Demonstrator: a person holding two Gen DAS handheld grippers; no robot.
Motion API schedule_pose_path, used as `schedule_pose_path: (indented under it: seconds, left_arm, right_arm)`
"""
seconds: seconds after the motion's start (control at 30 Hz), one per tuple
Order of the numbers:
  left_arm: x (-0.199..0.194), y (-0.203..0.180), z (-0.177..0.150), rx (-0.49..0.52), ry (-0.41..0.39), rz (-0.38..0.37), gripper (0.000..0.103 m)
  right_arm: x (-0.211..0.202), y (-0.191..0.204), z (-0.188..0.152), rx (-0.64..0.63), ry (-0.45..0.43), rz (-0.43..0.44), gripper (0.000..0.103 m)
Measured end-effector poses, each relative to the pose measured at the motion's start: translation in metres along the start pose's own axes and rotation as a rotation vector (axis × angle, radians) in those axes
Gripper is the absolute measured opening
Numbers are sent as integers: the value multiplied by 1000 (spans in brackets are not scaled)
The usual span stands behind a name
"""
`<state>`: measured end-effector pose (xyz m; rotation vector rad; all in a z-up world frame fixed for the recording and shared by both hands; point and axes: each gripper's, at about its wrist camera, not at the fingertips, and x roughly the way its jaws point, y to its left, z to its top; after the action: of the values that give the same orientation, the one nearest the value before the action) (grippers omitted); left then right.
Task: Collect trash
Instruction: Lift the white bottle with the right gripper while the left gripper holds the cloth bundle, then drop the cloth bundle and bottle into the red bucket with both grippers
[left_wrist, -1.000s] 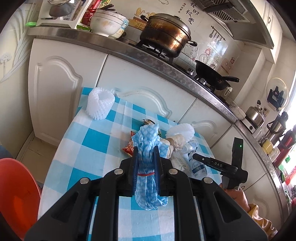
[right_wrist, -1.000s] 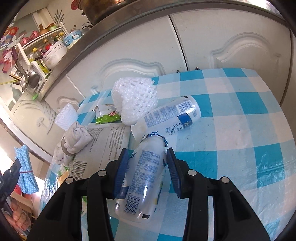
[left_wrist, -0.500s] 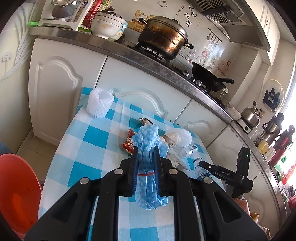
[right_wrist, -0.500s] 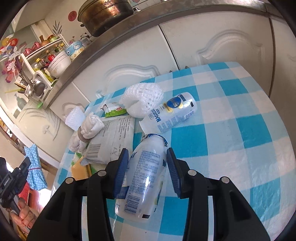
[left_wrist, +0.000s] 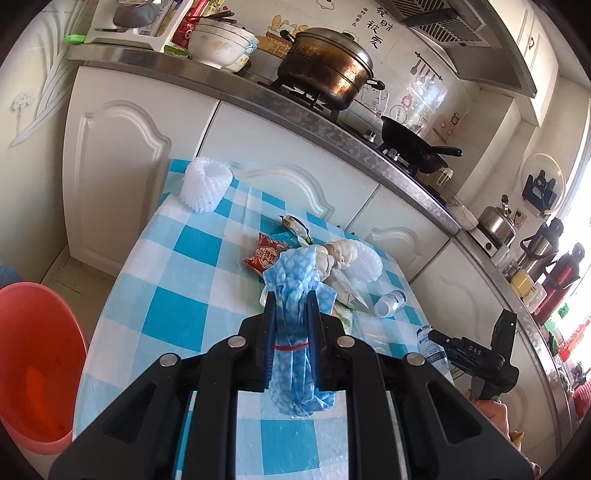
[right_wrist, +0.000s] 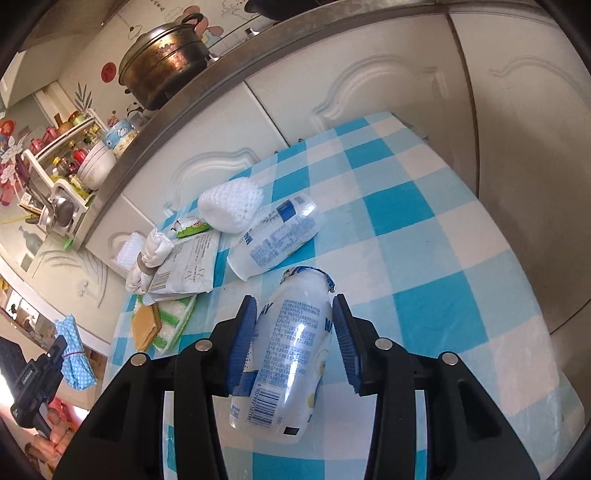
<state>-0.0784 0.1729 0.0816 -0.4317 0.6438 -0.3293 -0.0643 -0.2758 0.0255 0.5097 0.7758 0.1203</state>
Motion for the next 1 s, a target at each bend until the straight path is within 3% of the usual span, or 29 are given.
schedule_pose_path:
  seconds: [0.3, 0.7, 1.0]
  left_arm:
    - [-12, -10, -9, 15, -1, -15, 16]
    - [-32, -6, -17, 5, -13, -22, 16]
    - [-54, 19, -23, -31, -33, 11, 16]
  right_arm:
    - [-18, -10, -12, 25, -18, -14, 44]
    - [-28, 8, -30, -4, -4, -6, 44]
    - [-27, 60, -49, -75, 42, 66, 44]
